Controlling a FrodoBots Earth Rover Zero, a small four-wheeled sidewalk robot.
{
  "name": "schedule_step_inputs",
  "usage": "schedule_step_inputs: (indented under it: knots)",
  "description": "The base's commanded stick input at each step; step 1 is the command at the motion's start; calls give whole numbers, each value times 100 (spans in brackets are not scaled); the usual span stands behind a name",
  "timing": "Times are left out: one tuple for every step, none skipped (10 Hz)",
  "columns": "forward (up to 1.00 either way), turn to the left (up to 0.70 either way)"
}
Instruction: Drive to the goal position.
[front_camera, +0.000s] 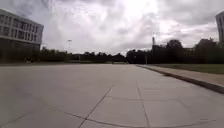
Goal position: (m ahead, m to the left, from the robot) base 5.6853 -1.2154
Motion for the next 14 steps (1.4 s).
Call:
schedule_step_inputs:
  knots:
    - [100, 0]
    - [100, 0]
    - [100, 0]
    - [100, 0]
    - [100, 0]
    - [100, 0]
    - [100, 0]
    - [100, 0]
    - [100, 0]
    - [100, 0]
    - [100, 0]
    - [100, -37]
    - [100, -40]
    - [100, -40]
